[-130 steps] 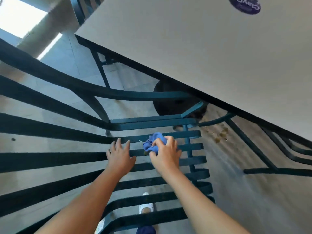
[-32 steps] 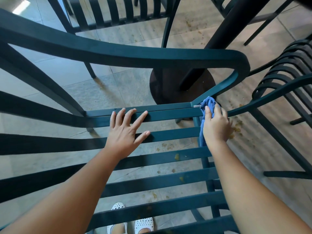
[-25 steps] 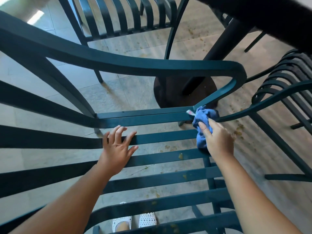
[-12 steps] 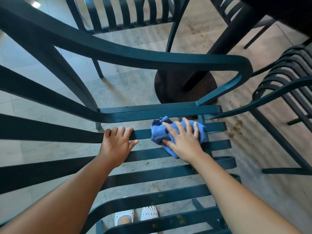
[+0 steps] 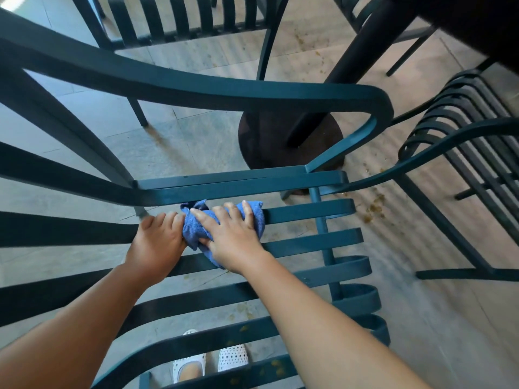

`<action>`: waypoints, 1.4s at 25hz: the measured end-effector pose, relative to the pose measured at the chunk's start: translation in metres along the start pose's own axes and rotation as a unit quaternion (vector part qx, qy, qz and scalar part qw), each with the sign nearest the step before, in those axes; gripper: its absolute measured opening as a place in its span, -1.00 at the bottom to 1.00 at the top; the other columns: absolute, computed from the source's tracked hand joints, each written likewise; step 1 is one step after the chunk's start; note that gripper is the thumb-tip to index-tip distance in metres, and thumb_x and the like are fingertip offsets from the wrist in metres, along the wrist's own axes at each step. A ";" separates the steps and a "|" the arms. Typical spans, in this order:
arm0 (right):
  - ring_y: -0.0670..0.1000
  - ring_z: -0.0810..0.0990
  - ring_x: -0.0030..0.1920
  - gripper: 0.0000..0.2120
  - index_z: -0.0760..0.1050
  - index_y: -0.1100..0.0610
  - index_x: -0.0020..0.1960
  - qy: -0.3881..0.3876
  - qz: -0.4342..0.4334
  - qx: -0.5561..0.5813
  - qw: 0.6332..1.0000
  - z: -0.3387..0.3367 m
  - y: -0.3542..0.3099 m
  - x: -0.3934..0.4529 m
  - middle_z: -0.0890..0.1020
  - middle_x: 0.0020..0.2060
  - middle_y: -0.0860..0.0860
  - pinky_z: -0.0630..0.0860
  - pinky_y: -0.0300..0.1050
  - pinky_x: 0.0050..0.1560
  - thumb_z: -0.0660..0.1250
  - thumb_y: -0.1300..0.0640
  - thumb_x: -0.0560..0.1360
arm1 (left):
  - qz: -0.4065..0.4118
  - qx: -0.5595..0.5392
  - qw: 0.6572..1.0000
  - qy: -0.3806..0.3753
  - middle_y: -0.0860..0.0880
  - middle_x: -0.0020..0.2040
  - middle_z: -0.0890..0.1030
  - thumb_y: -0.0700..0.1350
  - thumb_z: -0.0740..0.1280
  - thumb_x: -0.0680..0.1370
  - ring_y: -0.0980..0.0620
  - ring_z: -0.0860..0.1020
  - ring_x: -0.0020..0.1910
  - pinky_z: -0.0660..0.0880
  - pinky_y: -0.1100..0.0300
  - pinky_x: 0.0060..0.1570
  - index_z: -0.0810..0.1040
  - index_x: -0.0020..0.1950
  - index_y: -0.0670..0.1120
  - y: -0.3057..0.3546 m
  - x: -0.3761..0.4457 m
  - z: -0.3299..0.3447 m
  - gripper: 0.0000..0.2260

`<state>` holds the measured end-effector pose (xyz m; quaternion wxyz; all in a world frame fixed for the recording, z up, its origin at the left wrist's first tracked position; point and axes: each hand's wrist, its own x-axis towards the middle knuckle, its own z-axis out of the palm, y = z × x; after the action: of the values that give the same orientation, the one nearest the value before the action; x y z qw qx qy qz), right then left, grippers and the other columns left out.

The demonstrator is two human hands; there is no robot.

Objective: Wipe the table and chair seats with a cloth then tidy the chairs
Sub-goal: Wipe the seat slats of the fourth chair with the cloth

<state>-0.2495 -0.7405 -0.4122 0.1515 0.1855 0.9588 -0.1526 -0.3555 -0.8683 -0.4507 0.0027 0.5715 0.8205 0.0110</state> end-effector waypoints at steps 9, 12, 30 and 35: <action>0.13 0.19 0.40 -0.48 0.23 -0.19 0.43 0.086 0.050 0.014 0.995 0.001 0.033 -0.014 0.39 0.29 0.02 -0.35 0.11 0.37 0.25 -0.11 0.49 | -0.095 -0.039 0.995 -0.013 -0.08 -0.26 0.55 0.21 0.02 0.52 -0.15 0.54 -0.32 0.35 0.04 -0.22 0.54 -0.02 -0.08 0.011 0.006 -0.005 -0.54; 0.12 0.06 0.46 -0.49 0.13 -0.22 0.47 0.069 0.069 0.045 0.994 0.001 0.022 -0.013 0.30 0.38 0.02 -0.36 0.13 0.38 0.17 -0.07 0.55 | -0.105 -0.053 0.992 0.034 -0.08 -0.25 0.55 0.04 0.08 0.49 -0.16 0.54 -0.31 0.31 0.04 -0.21 0.52 -0.06 -0.09 0.028 0.011 0.001 -0.70; 0.23 0.20 0.40 -0.47 0.38 -0.19 0.35 0.170 0.225 0.005 0.959 -0.016 0.184 -0.074 0.36 0.39 0.02 0.25 0.24 0.32 0.08 -0.31 0.43 | -0.196 -0.095 0.974 -0.062 -0.07 -0.01 0.57 0.44 -0.13 0.43 -0.14 0.48 0.01 0.30 -0.02 0.03 0.54 0.12 -0.02 0.038 0.020 -0.007 -0.29; 0.28 0.36 0.17 -0.53 0.24 -0.10 0.46 0.195 0.366 0.062 0.908 -0.020 0.179 -0.089 0.34 0.43 0.04 0.33 0.03 0.18 0.22 0.10 0.58 | -0.184 -0.155 0.966 -0.098 -0.04 0.20 0.44 0.50 -0.35 0.33 -0.07 0.33 0.22 0.10 0.06 0.19 0.38 0.35 0.07 0.032 0.016 -0.015 -0.12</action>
<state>-0.1035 -0.6021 -0.4055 -0.0050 0.5585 0.8227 -0.1060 -0.3308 -0.8425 -0.4350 0.1741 0.4014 0.8955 0.0814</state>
